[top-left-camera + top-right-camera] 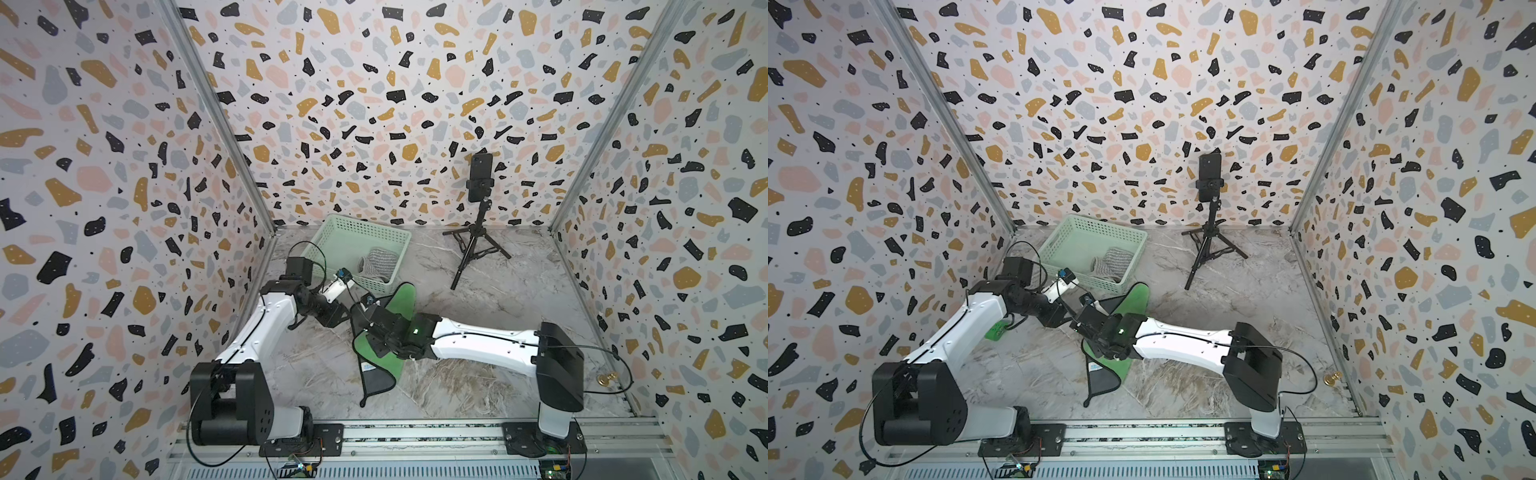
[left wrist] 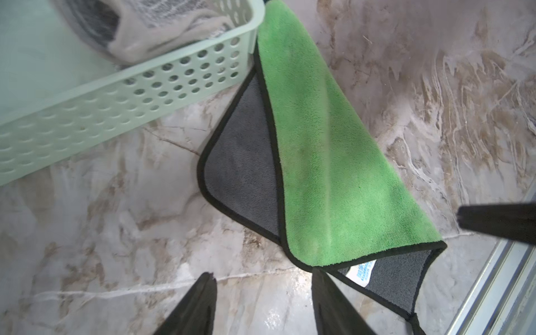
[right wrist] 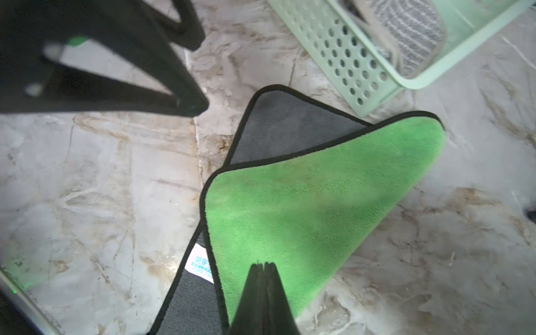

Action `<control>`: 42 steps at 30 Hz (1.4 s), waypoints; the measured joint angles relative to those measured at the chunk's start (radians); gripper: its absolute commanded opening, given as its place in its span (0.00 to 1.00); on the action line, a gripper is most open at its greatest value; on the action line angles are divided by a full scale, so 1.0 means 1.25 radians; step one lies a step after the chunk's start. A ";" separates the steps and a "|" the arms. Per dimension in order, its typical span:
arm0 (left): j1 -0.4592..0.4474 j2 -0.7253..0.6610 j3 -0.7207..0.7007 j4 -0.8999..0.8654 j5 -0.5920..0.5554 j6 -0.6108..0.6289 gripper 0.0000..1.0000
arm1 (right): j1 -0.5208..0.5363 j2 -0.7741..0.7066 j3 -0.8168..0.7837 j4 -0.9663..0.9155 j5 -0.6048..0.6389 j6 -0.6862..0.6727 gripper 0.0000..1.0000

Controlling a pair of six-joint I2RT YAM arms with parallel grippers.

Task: Fold the square dishcloth
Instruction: Flatten out the cleaning item at the center of the board.

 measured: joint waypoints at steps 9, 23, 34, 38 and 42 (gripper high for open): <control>-0.105 0.041 -0.019 0.024 -0.067 -0.034 0.45 | -0.033 -0.135 -0.232 0.057 0.013 0.042 0.36; -0.105 0.336 0.148 0.030 -0.164 -0.121 0.35 | 0.077 0.121 -0.130 0.224 -0.013 -0.085 0.59; -0.138 0.407 0.181 0.024 -0.243 -0.125 0.34 | 0.075 0.134 -0.136 0.209 0.022 -0.077 0.00; -0.147 0.409 0.182 0.025 -0.272 -0.120 0.33 | 0.076 0.099 -0.192 0.219 0.044 -0.057 0.00; -0.154 0.409 0.182 0.028 -0.307 -0.111 0.31 | 0.076 0.011 -0.301 0.251 0.084 0.003 0.00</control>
